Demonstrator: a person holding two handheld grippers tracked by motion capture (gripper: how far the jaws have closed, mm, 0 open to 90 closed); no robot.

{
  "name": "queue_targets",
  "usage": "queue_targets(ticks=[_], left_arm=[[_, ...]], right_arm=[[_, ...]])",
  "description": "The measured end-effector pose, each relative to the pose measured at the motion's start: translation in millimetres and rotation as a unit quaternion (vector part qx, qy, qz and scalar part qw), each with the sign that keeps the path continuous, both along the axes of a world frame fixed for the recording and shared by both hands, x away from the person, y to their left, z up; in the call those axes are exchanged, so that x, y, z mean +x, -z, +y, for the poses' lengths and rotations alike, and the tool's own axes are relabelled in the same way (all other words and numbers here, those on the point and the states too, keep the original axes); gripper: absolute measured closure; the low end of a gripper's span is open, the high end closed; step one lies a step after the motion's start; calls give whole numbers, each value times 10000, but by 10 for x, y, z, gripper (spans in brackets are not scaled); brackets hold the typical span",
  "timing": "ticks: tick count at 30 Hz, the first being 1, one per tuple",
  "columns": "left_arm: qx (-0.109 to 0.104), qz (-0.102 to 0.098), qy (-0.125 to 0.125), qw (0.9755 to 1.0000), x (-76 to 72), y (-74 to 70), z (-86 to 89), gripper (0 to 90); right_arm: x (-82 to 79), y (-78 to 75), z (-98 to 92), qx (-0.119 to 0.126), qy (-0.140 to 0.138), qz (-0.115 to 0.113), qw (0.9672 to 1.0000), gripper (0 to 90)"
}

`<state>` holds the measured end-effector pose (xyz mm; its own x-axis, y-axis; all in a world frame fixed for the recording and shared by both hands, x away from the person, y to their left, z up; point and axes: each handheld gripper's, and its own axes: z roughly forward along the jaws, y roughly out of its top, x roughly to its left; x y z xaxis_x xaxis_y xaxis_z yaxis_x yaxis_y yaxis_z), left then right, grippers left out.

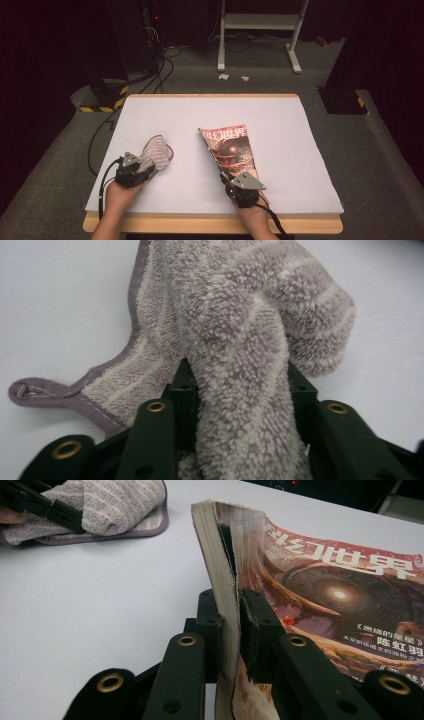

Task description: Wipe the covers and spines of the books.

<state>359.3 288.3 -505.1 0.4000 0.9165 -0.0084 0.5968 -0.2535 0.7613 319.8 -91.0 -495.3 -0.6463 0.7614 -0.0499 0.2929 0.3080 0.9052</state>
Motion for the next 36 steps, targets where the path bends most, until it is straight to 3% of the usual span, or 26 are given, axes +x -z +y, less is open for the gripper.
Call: queue_targets(ticks=[5, 7, 14, 15, 16, 21, 22, 23, 24, 25, 26, 29, 30, 31, 32, 33, 36], left_arm=[[-239, -52, 15, 9997, -12, -7, 21, 695], [-433, -204, 94, 9988, -41, -40, 9, 701], [-780, -533, 332, 9950, -119, -150, -99, 702], [-945, -602, 438, 9927, -146, -187, -144, 702], [-945, -602, 438, 9927, -146, -187, -144, 702], [-1222, -856, 833, 9853, -245, -370, -394, 701], [-1222, -856, 833, 9853, -245, -370, -394, 701], [-1236, -936, 962, 9832, -280, -433, -481, 701], [-1236, -936, 962, 9832, -280, -433, -481, 701], [-1306, -997, 1075, 9805, -313, -489, -554, 701], [-1306, -997, 1075, 9805, -313, -489, -554, 701], [-1527, -1118, 1314, 9731, -381, -596, -693, 701], [-1527, -1118, 1314, 9731, -381, -596, -693, 701], [-1664, -1177, 1461, 9680, -425, -649, -781, 701], [-1664, -1177, 1461, 9680, -425, -649, -781, 701], [-1718, -1192, 1585, 9650, -444, -675, -838, 701], [-1756, -1198, 1827, 9599, -479, -710, -1033, 701]], right_arm=[[-5, 2, 1, -12, -2, -3, 10000, 806], [-9, 1, -2, -24, -21, 2, 10000, 815], [-21, 3, -1, -34, -82, 2, 10000, 820], [-32, 9, 6, -48, -114, 3, 9999, 819], [-36, 10, 8, -44, -125, 3, 9999, 819], [-68, 15, 39, -17, -283, 46, 9996, 818], [-68, 15, 39, -17, -283, 46, 9996, 818], [-90, 18, 65, -50, -366, 41, 9993, 816], [-90, 18, 65, -50, -366, 41, 9993, 816], [-109, 18, 85, -63, -410, 36, 9991, 816], [-109, 18, 85, -63, -410, 36, 9991, 816], [-127, 13, 101, -78, -474, 16, 9988, 816], [-127, 13, 101, -78, -474, 16, 9988, 816], [-128, 13, 102, -81, -470, 11, 9989, 816], [-128, 13, 102, -81, -470, 11, 9989, 816], [-128, 14, 102, -86, -472, 8, 9989, 816], [-130, 17, 110, -114, -479, -9, 9988, 816]])
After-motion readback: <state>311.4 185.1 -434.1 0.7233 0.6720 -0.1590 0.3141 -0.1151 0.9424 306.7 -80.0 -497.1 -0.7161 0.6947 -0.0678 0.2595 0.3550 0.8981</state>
